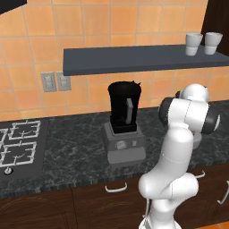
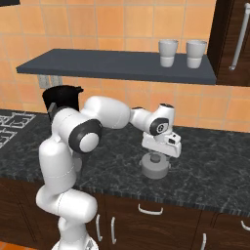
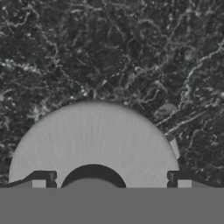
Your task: Close the lid blender by securely placing the lid on top.
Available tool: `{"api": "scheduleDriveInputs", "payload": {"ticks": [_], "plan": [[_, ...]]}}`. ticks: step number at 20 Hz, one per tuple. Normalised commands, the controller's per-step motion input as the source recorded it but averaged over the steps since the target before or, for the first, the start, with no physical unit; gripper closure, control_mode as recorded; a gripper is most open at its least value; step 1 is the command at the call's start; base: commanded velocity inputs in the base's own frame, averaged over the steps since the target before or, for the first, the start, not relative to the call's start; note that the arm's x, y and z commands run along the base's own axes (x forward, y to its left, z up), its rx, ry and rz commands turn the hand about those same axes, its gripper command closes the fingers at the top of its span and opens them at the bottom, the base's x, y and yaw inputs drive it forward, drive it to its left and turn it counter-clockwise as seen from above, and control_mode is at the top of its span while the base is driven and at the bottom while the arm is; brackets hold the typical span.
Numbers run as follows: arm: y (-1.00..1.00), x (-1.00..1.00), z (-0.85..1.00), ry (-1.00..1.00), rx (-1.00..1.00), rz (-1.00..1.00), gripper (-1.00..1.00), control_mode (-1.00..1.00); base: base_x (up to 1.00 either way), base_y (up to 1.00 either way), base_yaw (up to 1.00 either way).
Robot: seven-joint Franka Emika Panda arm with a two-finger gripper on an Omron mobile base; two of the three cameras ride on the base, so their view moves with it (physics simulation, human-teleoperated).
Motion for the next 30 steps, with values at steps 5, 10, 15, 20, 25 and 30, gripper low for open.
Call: {"api": "scheduleDriveInputs", "payload": {"ticks": [5,10,15,20,25,30], "plan": [[0.0,-0.06,-0.02,0.0,0.0,0.0,-1.0,-1.0,0.0,0.0,0.0],[0.01,-0.03,0.0,0.0,0.01,0.0,-1.0,-1.0,0.0,0.0,0.0],[0.08,-0.06,0.0,0.0,0.0,0.0,-1.0,-1.0,0.0,0.0,0.0],[0.0,-0.06,0.0,0.0,0.0,0.0,-1.0,-1.0,0.0,0.0,0.0],[0.0,-0.12,-0.02,0.0,0.0,0.0,-1.0,-1.0,0.0,0.0,0.0],[0.04,-0.05,0.0,0.0,0.0,0.0,-1.0,-1.0,0.0,0.0,0.0]]}}
